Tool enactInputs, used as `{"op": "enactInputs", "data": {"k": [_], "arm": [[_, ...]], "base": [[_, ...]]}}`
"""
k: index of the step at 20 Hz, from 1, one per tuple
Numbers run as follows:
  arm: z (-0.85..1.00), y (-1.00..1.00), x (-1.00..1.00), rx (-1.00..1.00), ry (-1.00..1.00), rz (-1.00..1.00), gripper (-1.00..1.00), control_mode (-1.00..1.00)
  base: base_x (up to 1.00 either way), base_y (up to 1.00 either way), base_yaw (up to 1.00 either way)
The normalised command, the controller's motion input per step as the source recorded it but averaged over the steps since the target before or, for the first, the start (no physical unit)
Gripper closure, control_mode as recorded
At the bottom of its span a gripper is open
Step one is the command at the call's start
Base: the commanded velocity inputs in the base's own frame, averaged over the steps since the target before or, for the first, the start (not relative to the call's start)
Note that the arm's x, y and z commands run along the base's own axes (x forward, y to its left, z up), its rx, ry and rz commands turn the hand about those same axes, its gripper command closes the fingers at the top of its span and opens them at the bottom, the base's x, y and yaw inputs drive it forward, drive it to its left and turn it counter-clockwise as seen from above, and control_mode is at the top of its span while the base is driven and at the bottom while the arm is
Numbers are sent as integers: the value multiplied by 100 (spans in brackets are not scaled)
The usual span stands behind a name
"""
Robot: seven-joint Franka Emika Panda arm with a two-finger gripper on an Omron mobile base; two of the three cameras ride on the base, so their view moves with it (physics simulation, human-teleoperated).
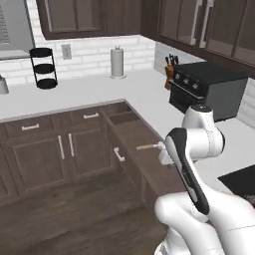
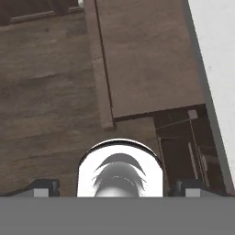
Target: Pick the pizza cutter from the drawer and place it on the counter.
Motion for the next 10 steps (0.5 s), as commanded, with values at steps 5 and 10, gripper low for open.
{"op": "enactInputs", "data": {"k": [5, 10], "arm": [[0, 0, 0, 0, 0, 0, -100, 100], [0, 0, 0, 0, 0, 0, -100, 100]], "base": [[8, -57, 47], [0, -15, 29]]}}
